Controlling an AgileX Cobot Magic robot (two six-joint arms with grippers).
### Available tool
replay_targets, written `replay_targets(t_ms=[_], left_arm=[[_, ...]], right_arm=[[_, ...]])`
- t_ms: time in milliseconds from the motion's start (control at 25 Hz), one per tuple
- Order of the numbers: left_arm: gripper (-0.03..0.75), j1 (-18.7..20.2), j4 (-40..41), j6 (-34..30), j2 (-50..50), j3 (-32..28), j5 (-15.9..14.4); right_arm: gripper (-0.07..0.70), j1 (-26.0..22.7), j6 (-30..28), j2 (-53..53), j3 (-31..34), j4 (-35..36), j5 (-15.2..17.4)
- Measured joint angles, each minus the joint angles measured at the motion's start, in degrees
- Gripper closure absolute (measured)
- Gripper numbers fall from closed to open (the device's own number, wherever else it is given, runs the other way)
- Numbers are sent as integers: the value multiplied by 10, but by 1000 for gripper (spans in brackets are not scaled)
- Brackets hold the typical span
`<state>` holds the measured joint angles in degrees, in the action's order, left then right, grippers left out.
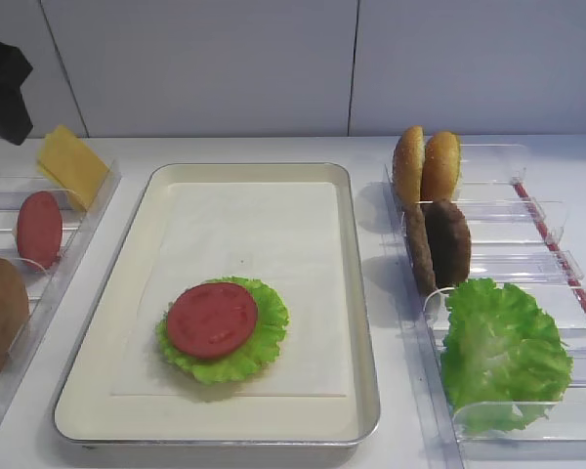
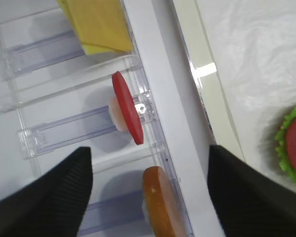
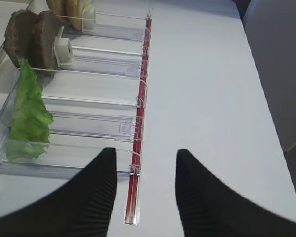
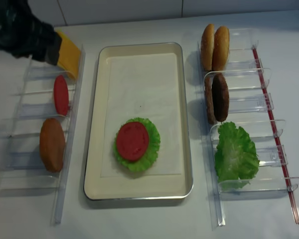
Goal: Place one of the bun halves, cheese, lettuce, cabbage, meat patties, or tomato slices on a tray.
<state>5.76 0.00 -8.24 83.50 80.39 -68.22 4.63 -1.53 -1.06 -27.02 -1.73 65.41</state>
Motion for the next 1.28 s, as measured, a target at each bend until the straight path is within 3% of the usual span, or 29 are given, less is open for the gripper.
replay_targets(t_ms=[400,880,1280], left_arm=[[230,0,22,-1,-133,-150,75],[247,0,45,-1,-296,-262,90],[255,0,45,-1,-452,-364,84]], right_arm=[[300,0,0,0,0,0,0],[300,0,1,0,0,0,0],[300,0,2,0,0,0,0]])
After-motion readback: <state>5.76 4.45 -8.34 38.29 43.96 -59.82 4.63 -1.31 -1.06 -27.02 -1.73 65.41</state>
